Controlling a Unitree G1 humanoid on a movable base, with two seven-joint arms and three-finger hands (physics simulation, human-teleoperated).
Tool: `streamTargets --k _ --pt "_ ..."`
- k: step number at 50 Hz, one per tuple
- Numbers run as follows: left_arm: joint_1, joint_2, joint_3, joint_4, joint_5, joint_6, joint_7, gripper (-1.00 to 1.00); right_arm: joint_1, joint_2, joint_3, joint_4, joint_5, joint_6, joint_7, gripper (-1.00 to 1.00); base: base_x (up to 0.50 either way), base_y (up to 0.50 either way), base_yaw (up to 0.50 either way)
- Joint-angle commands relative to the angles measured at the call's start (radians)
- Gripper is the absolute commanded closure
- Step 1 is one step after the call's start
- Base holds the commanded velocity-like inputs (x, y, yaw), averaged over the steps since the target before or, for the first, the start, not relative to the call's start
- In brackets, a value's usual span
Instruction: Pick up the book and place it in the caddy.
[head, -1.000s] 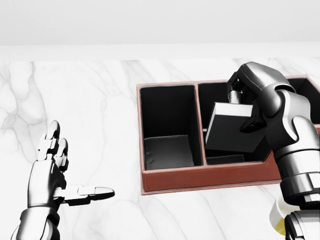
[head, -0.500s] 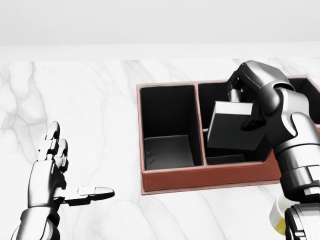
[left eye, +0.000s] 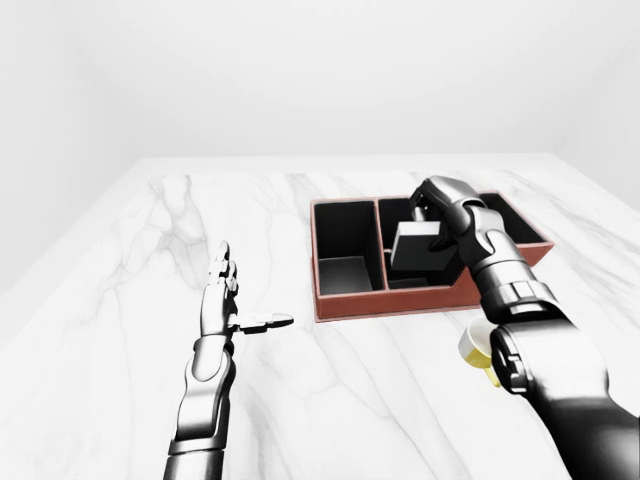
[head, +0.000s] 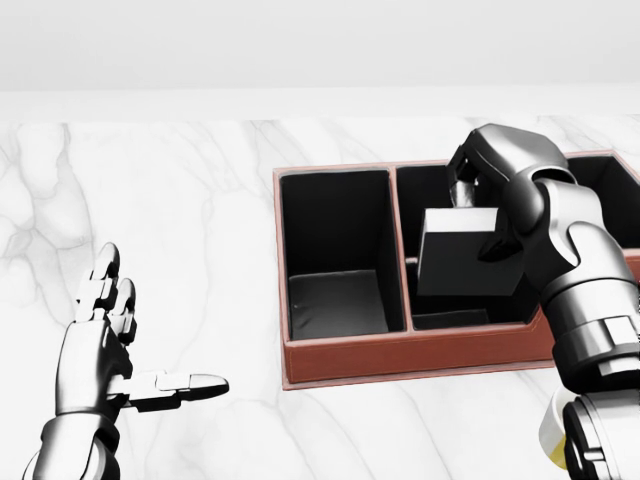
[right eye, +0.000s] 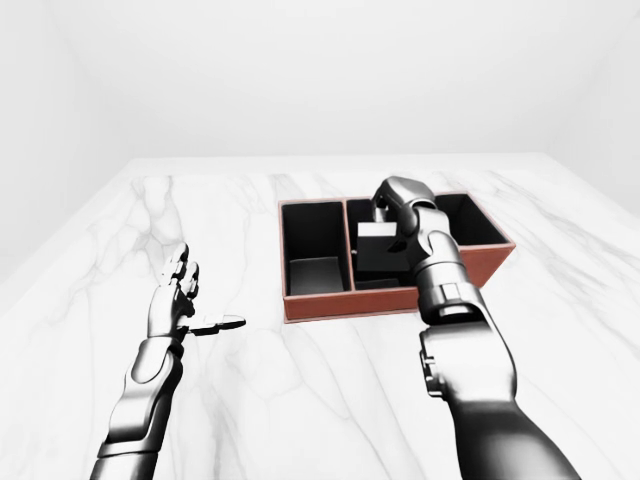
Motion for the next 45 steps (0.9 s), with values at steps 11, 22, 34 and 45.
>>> streamTargets --k 11,22,34,45 --pt "0.000 0.001 0.001 -0.004 -0.001 0.003 0.000 -1.00 -0.051 0.024 0.010 0.152 -0.044 -0.048 -0.116 1.00 0.00 0.00 0.00" --pt "-0.001 0.001 0.002 0.000 -0.001 0.000 -0.001 -1.00 -0.048 0.021 0.011 0.164 -0.041 -0.051 -0.128 1.00 0.00 0.00 0.00" --pt "0.001 0.000 0.000 -0.002 0.001 0.003 0.001 -1.00 -0.050 0.008 0.006 0.166 -0.031 -0.053 -0.132 1.00 0.00 0.00 0.00" --pt "0.001 -0.001 -0.002 0.010 0.004 -0.007 0.001 -1.00 -0.050 0.003 0.007 0.161 -0.032 -0.065 -0.160 -1.00 0.00 0.00 0.00"
